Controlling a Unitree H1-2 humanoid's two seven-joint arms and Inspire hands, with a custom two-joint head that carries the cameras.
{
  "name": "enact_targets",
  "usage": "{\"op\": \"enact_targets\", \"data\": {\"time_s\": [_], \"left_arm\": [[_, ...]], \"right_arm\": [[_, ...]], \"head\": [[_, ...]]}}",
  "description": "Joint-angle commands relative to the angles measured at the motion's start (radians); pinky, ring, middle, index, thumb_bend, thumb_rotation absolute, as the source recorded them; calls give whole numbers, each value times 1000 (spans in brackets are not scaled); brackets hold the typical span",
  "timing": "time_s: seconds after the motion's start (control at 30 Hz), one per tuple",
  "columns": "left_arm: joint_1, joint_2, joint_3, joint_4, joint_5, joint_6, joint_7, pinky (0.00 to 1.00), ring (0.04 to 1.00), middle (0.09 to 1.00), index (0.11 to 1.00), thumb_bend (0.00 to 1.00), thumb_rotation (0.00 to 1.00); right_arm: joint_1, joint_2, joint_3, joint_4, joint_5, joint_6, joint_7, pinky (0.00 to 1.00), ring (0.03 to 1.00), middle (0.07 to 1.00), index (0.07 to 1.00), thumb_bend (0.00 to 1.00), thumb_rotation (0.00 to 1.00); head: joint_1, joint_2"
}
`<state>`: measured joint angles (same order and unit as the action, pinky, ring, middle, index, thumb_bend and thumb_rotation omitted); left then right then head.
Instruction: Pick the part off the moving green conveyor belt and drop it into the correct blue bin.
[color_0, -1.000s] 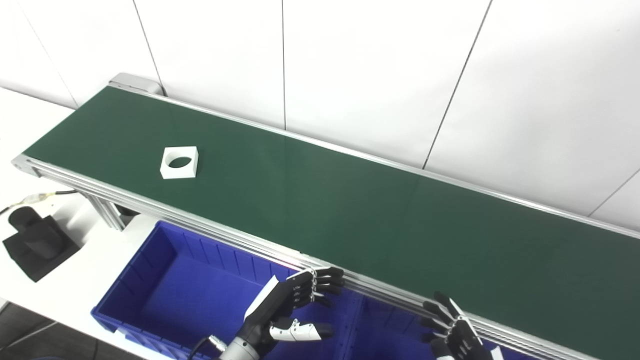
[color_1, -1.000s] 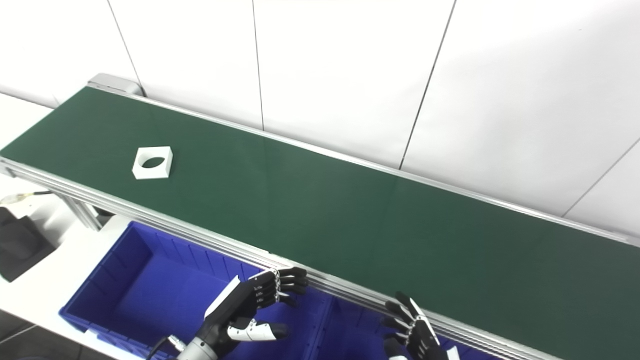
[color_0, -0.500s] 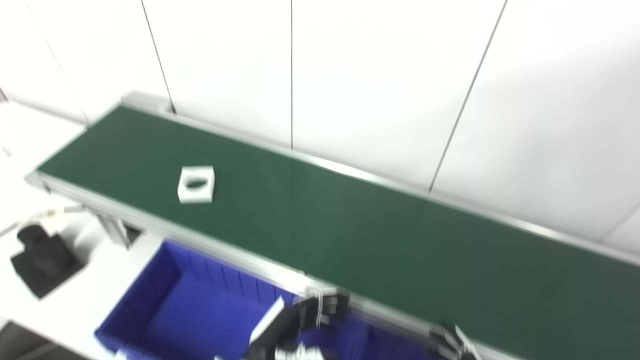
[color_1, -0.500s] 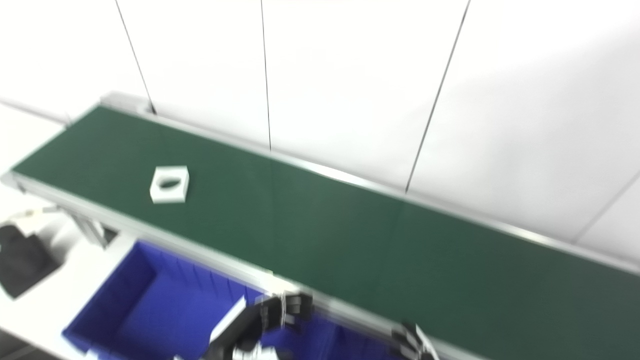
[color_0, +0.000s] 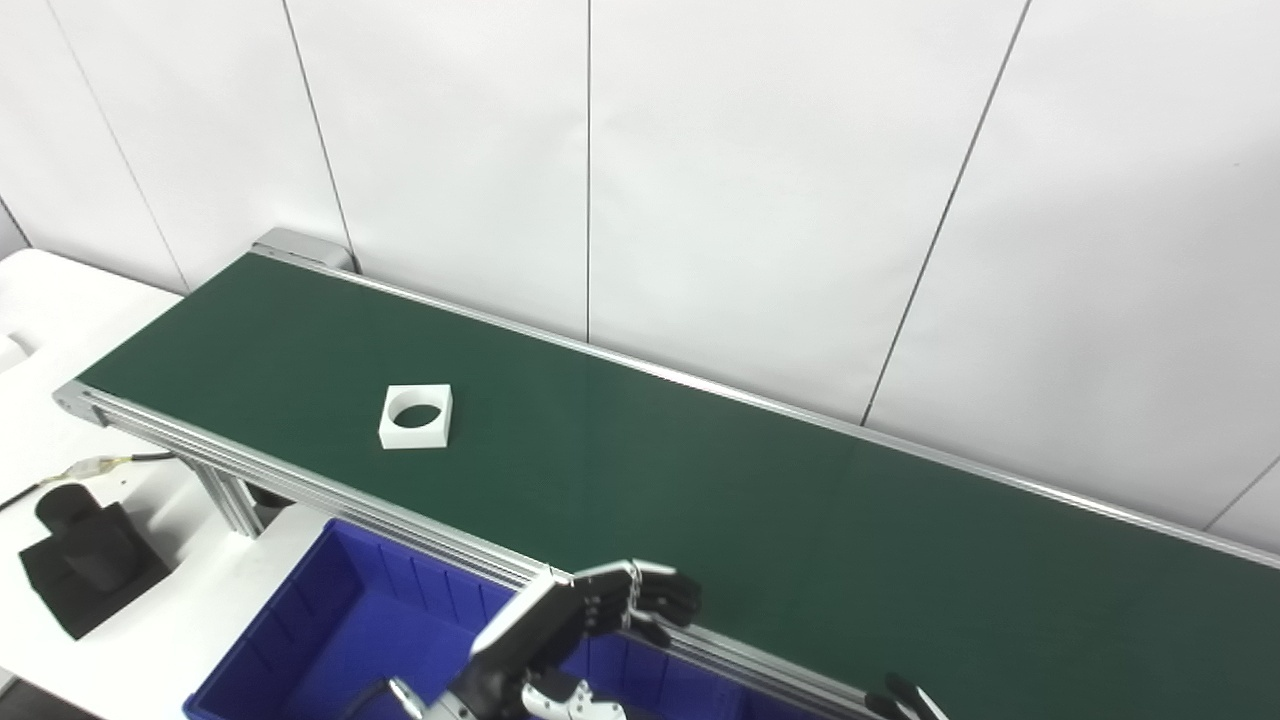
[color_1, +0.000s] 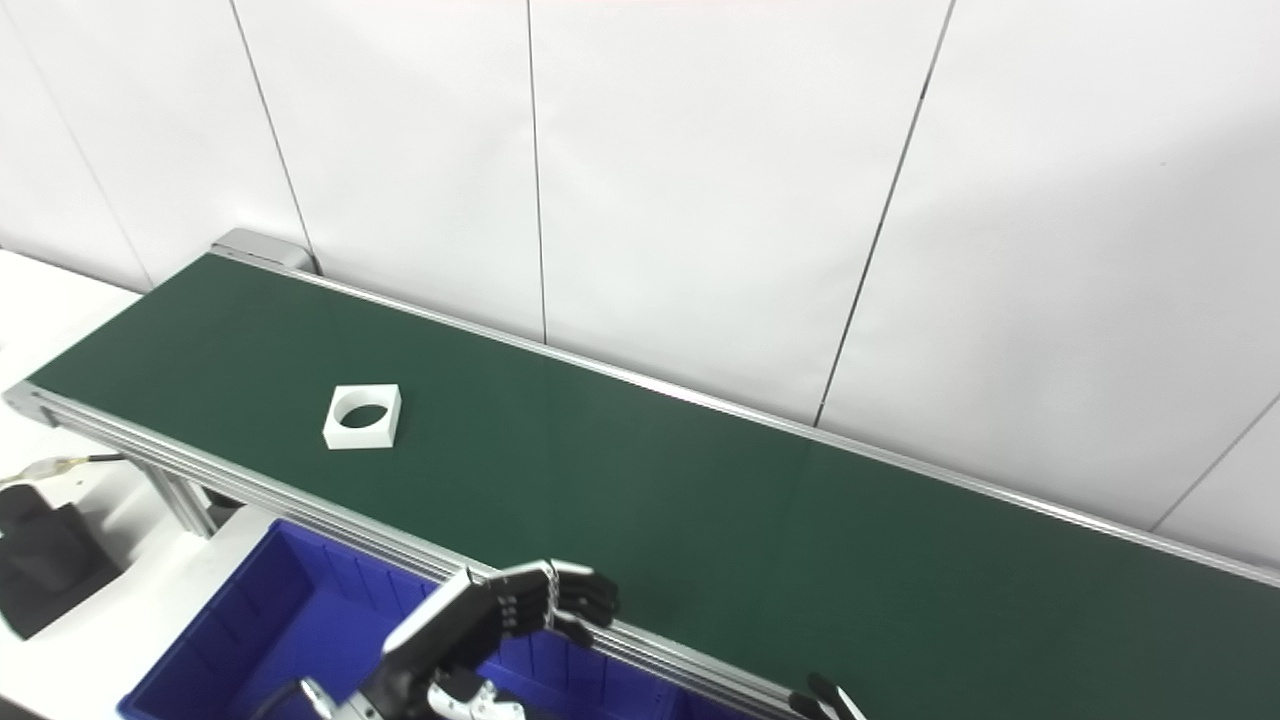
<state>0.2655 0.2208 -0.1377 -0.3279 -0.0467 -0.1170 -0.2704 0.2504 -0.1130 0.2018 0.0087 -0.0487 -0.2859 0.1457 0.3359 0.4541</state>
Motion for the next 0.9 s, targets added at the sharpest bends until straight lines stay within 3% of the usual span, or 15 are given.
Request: {"op": "enact_targets", "data": {"time_s": [0.0,0.2,0.4,0.6,0.87], "left_arm": [[-27,34,21,-77,-10,41,-7,643,728,753,734,994,332],[-67,66,56,-162,10,110,3,622,722,755,737,997,324],[-129,108,96,-178,80,134,7,664,740,769,764,936,333],[-205,149,137,-166,135,203,9,636,744,788,778,899,264],[-314,216,126,-93,237,245,-11,662,784,816,800,900,300]], "right_arm": [[-13,4,-3,-9,14,-55,7,618,734,827,883,506,685],[-15,2,-5,-9,17,-57,10,619,736,828,884,505,685],[-22,2,-5,3,11,-68,10,615,735,829,886,542,716],[-23,6,-8,5,14,-69,11,618,736,830,889,543,717],[-20,7,-12,-4,17,-67,14,610,734,828,888,550,708]], "head": [[0,1],[4,7],[9,5],[1,8],[3,13]]}}
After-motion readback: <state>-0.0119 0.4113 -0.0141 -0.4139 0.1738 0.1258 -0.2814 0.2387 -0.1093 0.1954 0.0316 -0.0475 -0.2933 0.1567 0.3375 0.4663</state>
